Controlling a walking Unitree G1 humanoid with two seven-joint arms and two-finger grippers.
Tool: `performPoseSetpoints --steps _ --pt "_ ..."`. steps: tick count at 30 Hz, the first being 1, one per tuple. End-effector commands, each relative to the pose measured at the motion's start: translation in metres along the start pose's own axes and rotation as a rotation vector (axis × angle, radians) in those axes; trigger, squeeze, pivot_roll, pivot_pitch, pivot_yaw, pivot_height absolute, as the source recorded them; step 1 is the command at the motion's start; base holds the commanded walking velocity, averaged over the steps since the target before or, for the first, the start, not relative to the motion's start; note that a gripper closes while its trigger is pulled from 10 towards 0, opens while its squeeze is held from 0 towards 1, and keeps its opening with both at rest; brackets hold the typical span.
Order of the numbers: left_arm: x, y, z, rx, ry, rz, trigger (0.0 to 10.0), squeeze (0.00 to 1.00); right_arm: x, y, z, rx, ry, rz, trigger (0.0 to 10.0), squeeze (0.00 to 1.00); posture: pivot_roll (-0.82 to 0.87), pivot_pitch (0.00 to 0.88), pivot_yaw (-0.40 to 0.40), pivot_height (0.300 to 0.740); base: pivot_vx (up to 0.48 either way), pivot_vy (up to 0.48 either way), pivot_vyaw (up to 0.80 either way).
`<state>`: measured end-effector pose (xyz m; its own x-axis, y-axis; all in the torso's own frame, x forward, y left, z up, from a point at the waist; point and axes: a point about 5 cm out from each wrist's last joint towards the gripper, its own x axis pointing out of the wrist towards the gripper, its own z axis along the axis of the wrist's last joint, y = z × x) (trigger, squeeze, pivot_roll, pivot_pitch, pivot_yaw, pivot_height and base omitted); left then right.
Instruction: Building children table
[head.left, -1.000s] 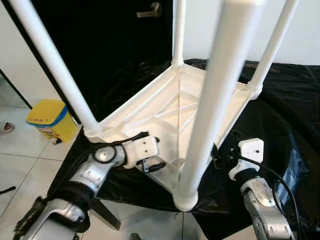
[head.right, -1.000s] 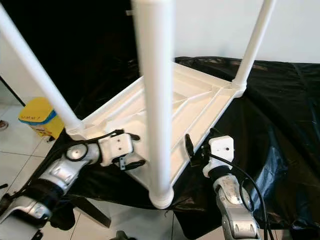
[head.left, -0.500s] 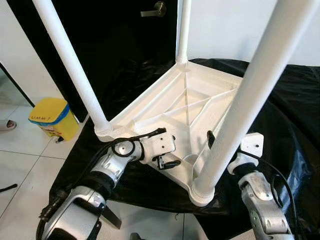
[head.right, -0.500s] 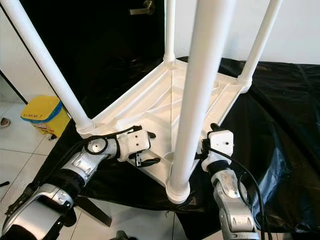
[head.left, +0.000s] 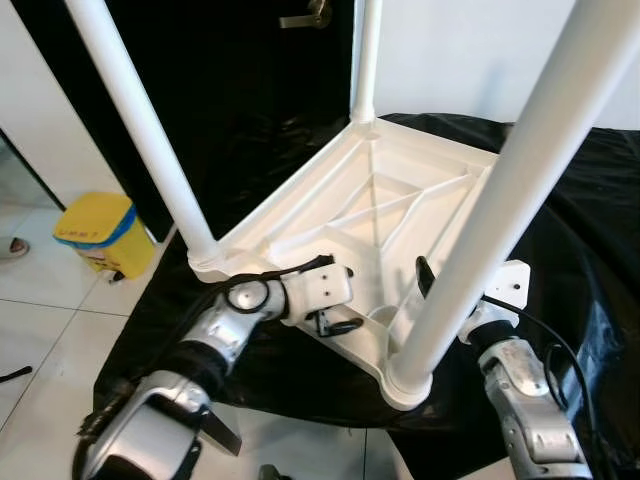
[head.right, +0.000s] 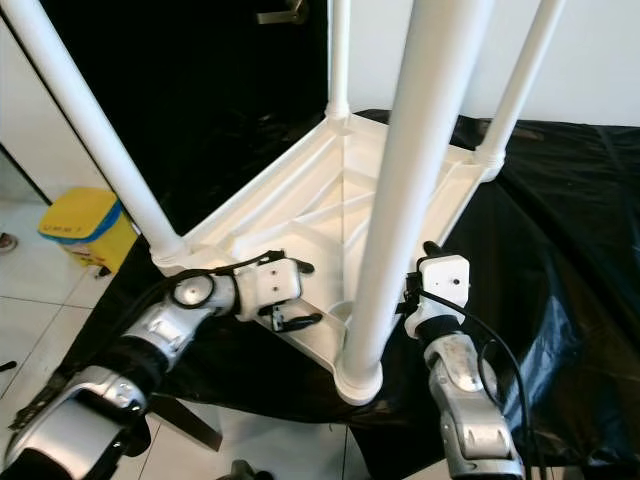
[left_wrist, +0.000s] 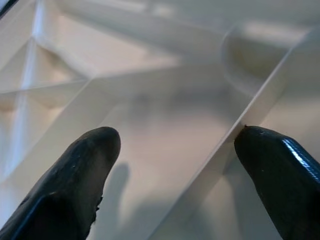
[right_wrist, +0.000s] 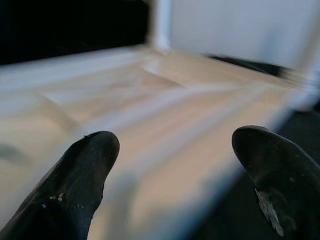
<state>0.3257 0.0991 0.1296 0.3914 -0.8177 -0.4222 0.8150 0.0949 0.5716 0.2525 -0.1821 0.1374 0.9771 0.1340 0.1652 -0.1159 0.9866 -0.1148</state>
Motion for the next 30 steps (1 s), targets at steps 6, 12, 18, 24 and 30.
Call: performPoseSetpoints --steps 6,12,18,24,30 --pt "-0.015 -0.001 -0.031 0.027 0.201 -0.128 10.0 0.00 -0.004 -0.006 -0.001 0.000 0.017 -0.009 10.0 0.00 -0.11 0.093 0.023 0.740 0.000 0.000 0.00" --pt "-0.013 0.007 -0.037 0.067 0.278 -0.131 10.0 0.00 -0.004 -0.007 0.000 -0.006 0.018 -0.010 10.0 0.00 -0.12 0.089 0.024 0.740 0.000 0.000 0.00" --pt "0.002 0.016 -0.033 0.006 0.308 -0.054 5.0 0.00 -0.005 -0.008 0.002 -0.007 0.016 -0.010 10.0 0.00 -0.13 0.087 0.035 0.740 0.000 0.000 0.00" --pt "0.017 0.018 -0.029 -0.083 0.296 0.010 0.0 0.00 -0.009 -0.008 0.004 -0.003 0.010 -0.030 10.0 0.00 -0.14 0.089 0.040 0.740 0.000 0.000 0.00" --pt "0.026 0.020 -0.026 -0.131 0.294 0.066 0.0 0.00 -0.010 -0.007 0.004 0.002 0.010 -0.035 10.0 0.00 -0.15 0.093 0.048 0.740 0.000 0.000 0.00"
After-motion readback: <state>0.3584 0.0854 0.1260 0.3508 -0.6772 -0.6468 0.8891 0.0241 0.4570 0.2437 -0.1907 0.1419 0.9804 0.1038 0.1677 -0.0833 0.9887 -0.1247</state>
